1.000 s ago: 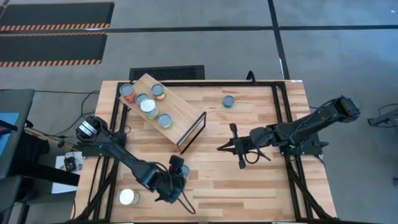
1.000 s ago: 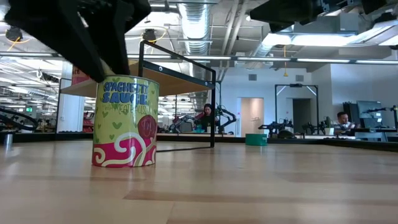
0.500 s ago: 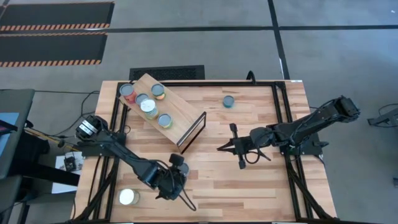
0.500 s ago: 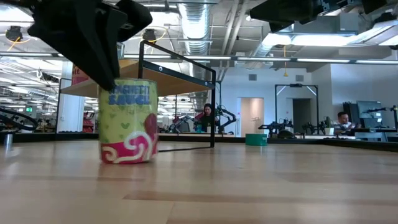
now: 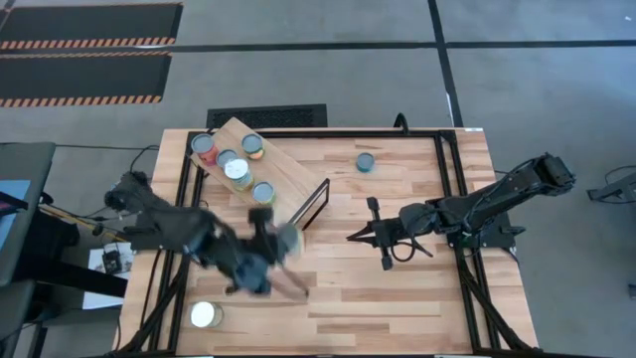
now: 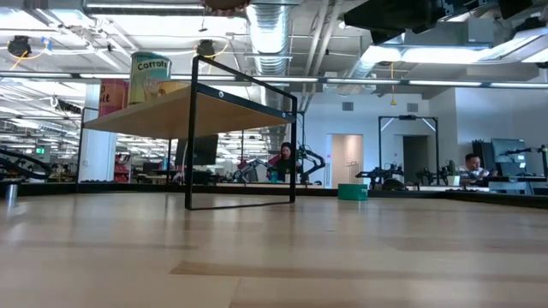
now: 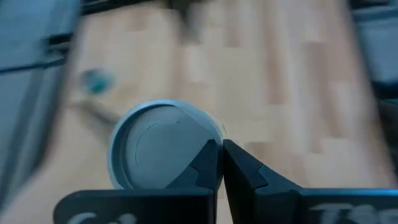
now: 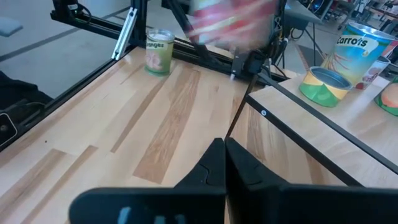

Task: Pick and place cans onto a shelf
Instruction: Put the canned spaghetti sauce on the shelf

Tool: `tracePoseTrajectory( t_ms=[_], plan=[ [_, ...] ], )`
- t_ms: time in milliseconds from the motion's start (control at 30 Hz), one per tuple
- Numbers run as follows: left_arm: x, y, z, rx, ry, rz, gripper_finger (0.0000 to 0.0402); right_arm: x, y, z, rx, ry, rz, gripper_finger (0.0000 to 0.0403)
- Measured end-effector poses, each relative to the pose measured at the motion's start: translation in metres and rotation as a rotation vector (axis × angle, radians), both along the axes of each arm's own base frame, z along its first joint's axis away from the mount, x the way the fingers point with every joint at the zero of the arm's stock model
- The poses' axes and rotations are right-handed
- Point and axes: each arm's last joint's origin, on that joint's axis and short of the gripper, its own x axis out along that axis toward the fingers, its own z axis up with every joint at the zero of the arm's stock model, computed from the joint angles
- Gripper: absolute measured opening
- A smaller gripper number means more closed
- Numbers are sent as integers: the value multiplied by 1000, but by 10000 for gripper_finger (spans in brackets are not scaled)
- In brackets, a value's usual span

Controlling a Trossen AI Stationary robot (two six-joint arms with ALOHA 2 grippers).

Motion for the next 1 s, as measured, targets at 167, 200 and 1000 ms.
tracePoseTrajectory(
  t_ms=[167,200,1000],
  plan=[
    [-7,65,39,82,25,246,0,0,0,0,0,-1,0,8],
    [-7,81,43,89,39,292,0,0,0,0,0,-2,1,8],
    [-98,356,16,-230,137,1021,0,0,0,0,0,5,5,8]
  ],
)
